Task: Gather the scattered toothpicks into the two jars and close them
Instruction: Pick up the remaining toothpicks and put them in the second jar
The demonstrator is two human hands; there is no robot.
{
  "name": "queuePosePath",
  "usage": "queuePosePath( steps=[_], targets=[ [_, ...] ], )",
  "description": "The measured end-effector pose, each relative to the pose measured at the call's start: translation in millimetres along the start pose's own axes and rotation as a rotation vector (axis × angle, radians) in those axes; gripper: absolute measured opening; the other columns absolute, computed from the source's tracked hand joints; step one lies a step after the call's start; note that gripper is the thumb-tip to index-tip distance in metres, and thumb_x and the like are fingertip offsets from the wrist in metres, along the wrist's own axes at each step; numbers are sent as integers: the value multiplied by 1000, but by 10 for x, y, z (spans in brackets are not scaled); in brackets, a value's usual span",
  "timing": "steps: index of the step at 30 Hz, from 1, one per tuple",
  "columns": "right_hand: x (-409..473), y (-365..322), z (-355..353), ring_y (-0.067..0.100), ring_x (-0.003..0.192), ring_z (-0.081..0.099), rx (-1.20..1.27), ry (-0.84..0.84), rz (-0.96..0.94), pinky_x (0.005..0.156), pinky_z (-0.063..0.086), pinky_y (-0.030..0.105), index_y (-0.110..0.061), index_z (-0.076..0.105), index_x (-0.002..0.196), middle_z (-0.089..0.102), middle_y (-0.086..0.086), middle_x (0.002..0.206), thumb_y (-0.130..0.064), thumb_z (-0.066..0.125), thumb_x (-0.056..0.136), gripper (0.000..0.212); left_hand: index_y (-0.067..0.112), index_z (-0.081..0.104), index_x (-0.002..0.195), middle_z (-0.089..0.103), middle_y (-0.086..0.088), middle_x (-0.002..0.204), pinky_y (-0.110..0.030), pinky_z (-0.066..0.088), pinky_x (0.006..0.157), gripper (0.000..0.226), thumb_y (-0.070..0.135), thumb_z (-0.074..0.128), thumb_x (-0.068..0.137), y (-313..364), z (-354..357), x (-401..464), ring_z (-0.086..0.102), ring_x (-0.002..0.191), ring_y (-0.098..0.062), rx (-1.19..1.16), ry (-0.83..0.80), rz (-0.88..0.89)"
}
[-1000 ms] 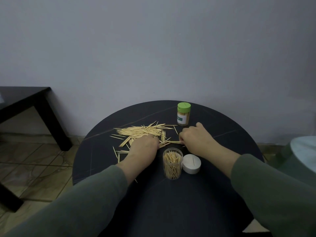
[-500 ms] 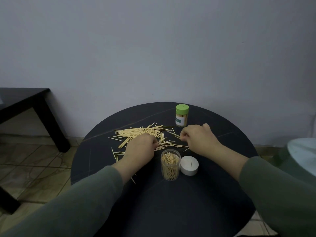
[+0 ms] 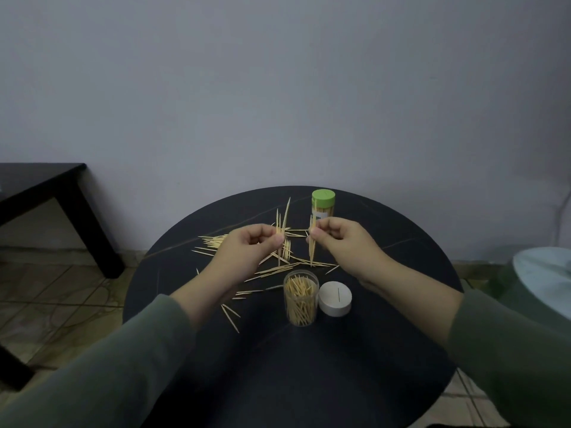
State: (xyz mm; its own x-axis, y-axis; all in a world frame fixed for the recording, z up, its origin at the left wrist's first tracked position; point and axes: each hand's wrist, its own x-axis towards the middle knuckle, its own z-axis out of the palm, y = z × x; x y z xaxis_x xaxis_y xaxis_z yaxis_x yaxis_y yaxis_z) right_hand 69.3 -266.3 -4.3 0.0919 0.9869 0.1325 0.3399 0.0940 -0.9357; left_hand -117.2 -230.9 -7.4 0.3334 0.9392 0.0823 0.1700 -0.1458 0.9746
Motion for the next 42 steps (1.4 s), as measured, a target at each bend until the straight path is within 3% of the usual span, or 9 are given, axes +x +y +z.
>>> queuePosePath(
  steps=[5,9,12,15,21,27,31,36,42],
  targets=[
    [-93,-65,46,8,94,63,53,-51,-44,82,49,21,-29,65,90,69,-3,96,-18,58,94,14,3,68,95,62,-2,76,-5,35,45,13,13,61,92,4,118,-82,49,50,6,-22,-99,-1],
    [-137,-18,78,13,97,66,66,-77,-4,89,53,30,-22,70,95,72,-2,96,-17,61,93,10,22,74,88,71,-3,84,-29,54,74,7,19,68,87,-37,105,-49,63,75,-9,165,-194,73],
    [-161,5,78,16,98,65,33,-68,13,91,53,32,-19,70,99,71,1,99,-19,62,92,10,26,76,82,71,4,80,-29,51,79,7,20,72,83,-22,27,-45,63,77,-8,204,-241,76],
    [-186,15,67,14,97,64,-14,-90,14,86,53,28,-21,69,101,70,-1,98,-21,62,92,11,24,77,82,73,3,82,-30,52,81,4,25,76,78,10,-25,-54,64,80,-9,201,-276,59],
    [-234,57,56,5,74,57,-197,-166,-61,67,48,20,-27,68,92,64,-12,81,-24,65,90,5,31,78,80,73,-8,90,-52,50,92,17,42,77,67,22,-58,-65,63,95,-34,316,-351,55],
    [-193,30,-42,6,76,56,-419,-256,-132,72,49,29,-42,63,80,61,-21,81,-40,70,82,8,44,75,80,66,5,76,-27,42,62,15,31,80,73,43,-106,-50,51,64,-10,373,-340,101],
    [-155,32,-122,-2,84,53,-508,-308,-151,87,44,37,-44,60,89,60,-22,91,-48,70,79,14,37,75,89,71,-4,95,-15,46,67,16,33,78,73,37,-133,-50,59,72,-3,349,-303,130],
    [-151,-17,-187,-6,96,49,-637,-451,-66,104,37,42,-45,55,116,59,-23,104,-63,70,69,53,34,74,92,71,6,91,-32,52,75,31,52,72,66,55,-205,-28,64,85,-14,492,-335,159],
    [-172,-37,-168,3,108,48,-711,-470,-84,101,37,36,-44,57,122,58,-19,118,-59,72,71,55,30,75,78,71,11,79,-12,44,63,5,31,79,75,49,-238,-28,58,69,2,563,-346,177]
  ],
)
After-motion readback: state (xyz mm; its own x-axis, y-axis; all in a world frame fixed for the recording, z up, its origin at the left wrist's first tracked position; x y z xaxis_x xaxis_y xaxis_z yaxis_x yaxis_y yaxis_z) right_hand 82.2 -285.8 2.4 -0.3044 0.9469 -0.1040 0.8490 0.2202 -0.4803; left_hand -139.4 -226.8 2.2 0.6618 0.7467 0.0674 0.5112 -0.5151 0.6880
